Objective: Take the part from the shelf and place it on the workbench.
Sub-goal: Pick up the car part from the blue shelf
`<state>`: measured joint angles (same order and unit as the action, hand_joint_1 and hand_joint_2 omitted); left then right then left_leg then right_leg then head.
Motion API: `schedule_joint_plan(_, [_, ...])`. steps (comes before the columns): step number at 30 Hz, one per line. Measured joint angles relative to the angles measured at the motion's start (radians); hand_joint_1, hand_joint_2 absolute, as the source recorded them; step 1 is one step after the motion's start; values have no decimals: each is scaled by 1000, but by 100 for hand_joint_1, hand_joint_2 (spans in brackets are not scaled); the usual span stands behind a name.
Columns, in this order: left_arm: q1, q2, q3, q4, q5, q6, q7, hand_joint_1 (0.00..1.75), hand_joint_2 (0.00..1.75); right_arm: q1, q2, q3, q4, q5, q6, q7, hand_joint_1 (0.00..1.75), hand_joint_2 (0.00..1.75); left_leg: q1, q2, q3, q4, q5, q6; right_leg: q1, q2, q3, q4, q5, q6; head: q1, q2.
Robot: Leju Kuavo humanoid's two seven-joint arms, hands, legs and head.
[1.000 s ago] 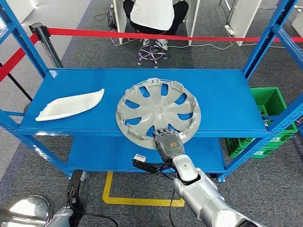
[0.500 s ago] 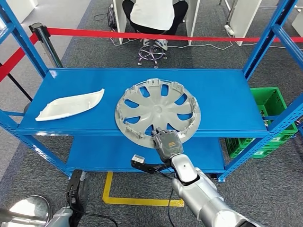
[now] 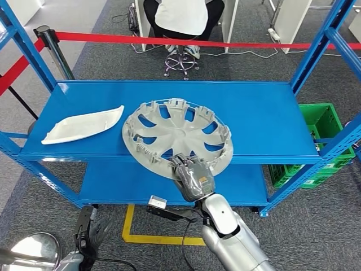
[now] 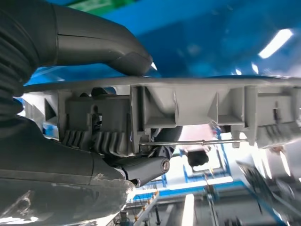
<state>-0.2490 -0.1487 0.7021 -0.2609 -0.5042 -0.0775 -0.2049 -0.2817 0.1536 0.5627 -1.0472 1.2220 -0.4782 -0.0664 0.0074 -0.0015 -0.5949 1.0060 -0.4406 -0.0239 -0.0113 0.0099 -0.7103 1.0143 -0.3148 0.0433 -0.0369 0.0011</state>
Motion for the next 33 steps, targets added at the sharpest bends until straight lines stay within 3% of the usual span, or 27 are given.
schedule_joint_plan(5, [8, 1, 1, 0, -4, 12, -16, 0, 175, 66, -33, 32, -180, -23, -3, -20, 175, 175, 0, 0, -3, 0, 0, 0, 0, 0, -3, 0, 0, 0, 0, 0])
schedule_joint_plan(17, [13, 3, 1, 0, -12, 34, -28, 0, 175, 135, -78, 63, -359, -136, -47, -94, 175, 175, 0, 0, -4, 0, 0, 0, 0, 0, -3, 0, 0, 0, 0, 0])
schedule_joint_plan(22, [14, 8, 1, 0, -28, 54, -12, 0, 175, 161, -89, 59, -394, -319, -14, -195, 175, 175, -5, 1, -7, -1, 10, 19, -8, 0, -1, -10, 13, 17, -1, 0])
schedule_joint_plan(24, [14, 8, 1, 0, -28, 57, -12, 0, 175, 176, -90, 51, -409, -422, 39, -245, 175, 175, 0, 3, -4, -15, 27, 28, -7, -1, -11, 13, -17, 22, 0, 0])
schedule_joint_plan(25, [14, 8, 1, 0, -29, 57, -14, 0, 175, 184, -91, 46, -415, -465, 66, -267, 175, 175, 2, 5, -5, -21, 34, 31, -6, -1, -25, 55, -55, 22, 1, 0])
schedule_joint_plan(27, [18, 12, 1, 0, -32, 55, -19, 0, 175, 203, -92, 35, -420, -523, 110, -305, 175, 175, 1, 6, -12, -23, 41, 33, -6, -2, -60, 192, -149, 23, 2, 0])
schedule_joint_plan(28, [21, 15, 1, 0, -34, 54, -22, 0, 175, 214, -93, 29, -421, -539, 124, -322, 175, 175, 1, 6, -16, -23, 44, 32, -6, -2, -70, 252, -182, 24, 2, 0])
schedule_joint_plan(29, [26, 20, 1, 0, -37, 52, -24, 0, 175, 224, -95, 24, -422, -548, 133, -337, 175, 175, 1, 6, -21, -23, 48, 30, -6, -2, -66, 282, -198, 25, 2, 0])
schedule_joint_plan(30, [31, 24, 1, 0, -40, 50, -26, 0, 175, 232, -96, 19, -423, -553, 140, -349, 175, 175, 2, 6, -26, -22, 53, 27, -7, -2, -40, 269, -196, 25, 2, 0])
schedule_joint_plan(33, [49, 41, 1, 0, -50, 39, -35, 0, 175, 246, -99, 9, -429, -557, 149, -374, 175, 175, 6, 5, -40, -17, 65, 11, -6, -2, 108, 80, -162, 22, 2, 0])
